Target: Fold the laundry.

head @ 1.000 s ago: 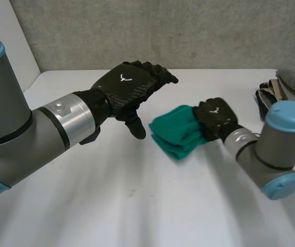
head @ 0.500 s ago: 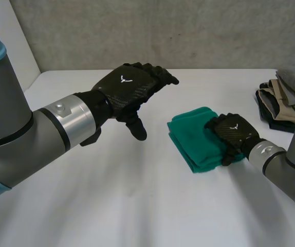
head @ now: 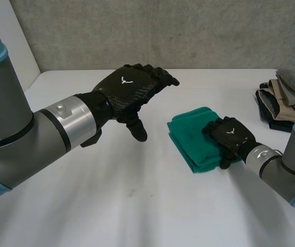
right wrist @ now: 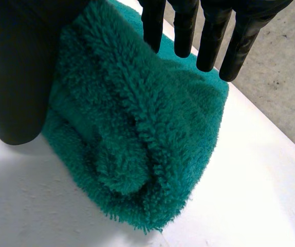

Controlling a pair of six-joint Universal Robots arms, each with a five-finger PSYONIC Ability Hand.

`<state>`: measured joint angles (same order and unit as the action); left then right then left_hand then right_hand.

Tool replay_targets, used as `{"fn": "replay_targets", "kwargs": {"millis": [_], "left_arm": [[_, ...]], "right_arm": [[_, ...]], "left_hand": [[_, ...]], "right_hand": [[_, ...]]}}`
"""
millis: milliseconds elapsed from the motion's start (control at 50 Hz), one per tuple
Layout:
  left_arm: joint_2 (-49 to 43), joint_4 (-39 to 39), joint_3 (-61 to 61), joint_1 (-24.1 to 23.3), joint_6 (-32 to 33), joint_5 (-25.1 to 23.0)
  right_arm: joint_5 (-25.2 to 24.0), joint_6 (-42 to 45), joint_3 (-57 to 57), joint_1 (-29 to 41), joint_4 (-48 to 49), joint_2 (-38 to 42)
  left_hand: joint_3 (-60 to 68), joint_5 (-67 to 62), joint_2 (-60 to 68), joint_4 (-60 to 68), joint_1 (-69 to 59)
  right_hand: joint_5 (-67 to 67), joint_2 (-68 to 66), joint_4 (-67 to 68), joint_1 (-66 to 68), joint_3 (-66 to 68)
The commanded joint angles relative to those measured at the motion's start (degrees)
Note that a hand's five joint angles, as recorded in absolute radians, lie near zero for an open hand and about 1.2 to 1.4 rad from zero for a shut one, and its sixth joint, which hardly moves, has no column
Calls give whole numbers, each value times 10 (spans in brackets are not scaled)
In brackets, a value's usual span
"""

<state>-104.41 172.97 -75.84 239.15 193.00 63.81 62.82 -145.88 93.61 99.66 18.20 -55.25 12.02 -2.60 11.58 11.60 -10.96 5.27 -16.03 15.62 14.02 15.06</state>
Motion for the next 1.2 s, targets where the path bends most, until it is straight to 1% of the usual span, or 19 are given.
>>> {"fn": "replay_targets", "kwargs": {"millis": [20,220,440,500,520,540,600,740,900,980,1000,1040,1060,1120,1140,1200], "left_arm": [[0,0,0,0,0,0],[1,1,-5,0,0,-1],[1,0,-6,0,0,-1],[1,0,-6,0,0,-1],[1,1,-5,1,0,-1],[1,1,-6,1,0,-1],[0,1,-5,1,0,-1],[0,0,-6,3,0,-1],[0,1,-5,3,0,-1],[1,1,-5,1,0,-1],[2,1,-5,1,0,-1],[4,1,-5,1,0,0],[7,1,-5,1,0,0],[14,1,-6,1,0,-1],[15,1,-6,1,0,0],[16,1,-6,1,-1,-1]], "right_arm": [[3,2,-24,1,7,24],[5,0,-66,12,6,49],[8,-6,-129,43,5,78],[8,-8,-147,46,5,91],[8,-9,-151,46,5,94],[7,-10,-159,46,5,98],[6,-10,-170,47,5,102],[6,-30,-210,43,21,104],[6,-41,-294,31,73,61],[8,-77,-350,-12,121,42],[8,-104,-372,-36,140,34],[6,-127,-389,-55,152,30],[3,-158,-409,-79,163,27],[1,-190,-429,-107,174,28],[-2,-207,-434,-127,183,29],[-12,-222,-433,-167,200,31]], "left_hand": [[4,2,8,8,-14],[4,2,8,8,-14],[4,2,8,8,-14],[4,2,8,8,-14],[4,2,8,8,-14],[4,2,8,8,-14],[4,2,8,8,-14],[4,2,8,8,-14],[4,2,8,8,-14],[4,2,8,8,-14],[4,2,8,8,-14],[4,2,8,8,-14],[4,2,8,8,-14],[4,2,8,8,-14],[4,2,8,8,-14],[4,2,8,8,-14]], "right_hand": [[66,-58,62,78,68],[148,-141,145,161,150],[189,-181,185,201,191],[298,-290,294,310,300],[363,-355,359,375,365],[492,-484,488,504,494],[647,-639,643,659,649],[647,-640,644,660,649],[647,-640,644,660,649],[647,-640,644,660,649],[647,-640,644,660,649],[647,-640,644,660,649],[647,-640,644,660,649],[647,-640,644,660,649],[647,-640,644,660,649],[647,-640,644,660,649]]}}
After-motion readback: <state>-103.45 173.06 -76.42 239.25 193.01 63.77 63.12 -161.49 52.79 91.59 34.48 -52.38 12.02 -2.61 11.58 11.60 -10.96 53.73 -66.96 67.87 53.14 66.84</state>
